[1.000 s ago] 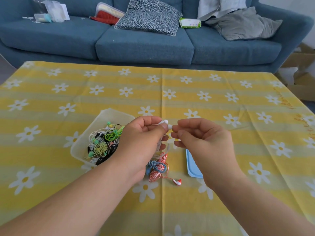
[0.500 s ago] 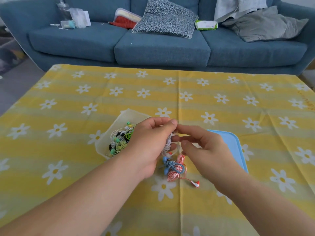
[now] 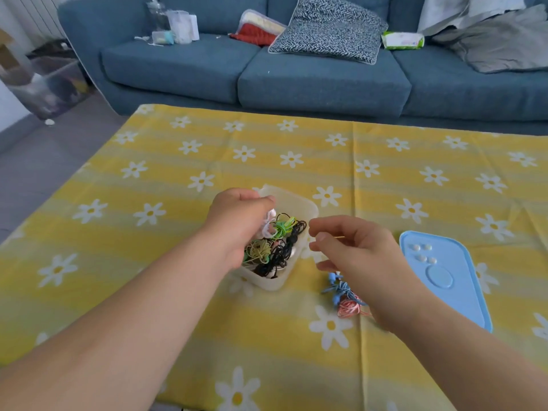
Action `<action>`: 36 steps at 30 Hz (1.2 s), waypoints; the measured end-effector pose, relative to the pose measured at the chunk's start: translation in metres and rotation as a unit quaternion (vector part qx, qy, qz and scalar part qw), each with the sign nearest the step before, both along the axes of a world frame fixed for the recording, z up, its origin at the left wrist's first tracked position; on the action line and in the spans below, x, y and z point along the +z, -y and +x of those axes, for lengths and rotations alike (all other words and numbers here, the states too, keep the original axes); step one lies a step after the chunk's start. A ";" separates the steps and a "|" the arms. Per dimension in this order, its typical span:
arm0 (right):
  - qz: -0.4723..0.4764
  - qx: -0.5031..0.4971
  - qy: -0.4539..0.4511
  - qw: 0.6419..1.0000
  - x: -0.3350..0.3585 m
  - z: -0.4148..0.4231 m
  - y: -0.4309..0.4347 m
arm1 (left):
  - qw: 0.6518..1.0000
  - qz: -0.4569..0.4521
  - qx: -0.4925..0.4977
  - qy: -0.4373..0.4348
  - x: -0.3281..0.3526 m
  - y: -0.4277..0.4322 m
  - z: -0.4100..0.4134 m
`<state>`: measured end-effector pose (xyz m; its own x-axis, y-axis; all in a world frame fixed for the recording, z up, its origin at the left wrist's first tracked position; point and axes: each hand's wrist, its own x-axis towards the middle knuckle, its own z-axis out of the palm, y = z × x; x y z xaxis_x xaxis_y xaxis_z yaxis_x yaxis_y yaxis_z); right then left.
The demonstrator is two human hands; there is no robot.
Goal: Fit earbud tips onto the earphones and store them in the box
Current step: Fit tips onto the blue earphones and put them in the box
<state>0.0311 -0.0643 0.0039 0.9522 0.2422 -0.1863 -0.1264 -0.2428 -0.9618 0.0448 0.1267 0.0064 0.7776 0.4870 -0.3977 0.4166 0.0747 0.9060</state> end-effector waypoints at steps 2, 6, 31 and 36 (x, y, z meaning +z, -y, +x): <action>0.010 -0.004 0.001 1.000 0.000 0.003 -0.003 | 0.998 0.052 -0.047 -0.005 -0.003 0.000 0.004; 0.010 -0.026 -0.004 1.000 -0.003 0.010 -0.003 | 0.962 0.223 -0.155 -0.037 -0.010 -0.002 0.006; -0.383 0.203 -0.072 0.898 -0.028 -0.002 0.100 | 0.756 0.431 -0.489 -0.056 -0.029 0.106 -0.023; -0.326 0.192 -0.087 0.921 -0.023 -0.001 0.108 | 0.837 0.361 -0.409 -0.035 -0.006 0.105 -0.014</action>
<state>0.0300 -0.1727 -0.0195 0.7613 0.3374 -0.5537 -0.0493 -0.8213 -0.5683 0.0307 0.0219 0.0008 0.9554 -0.0639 -0.2885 0.1149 -0.8190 0.5621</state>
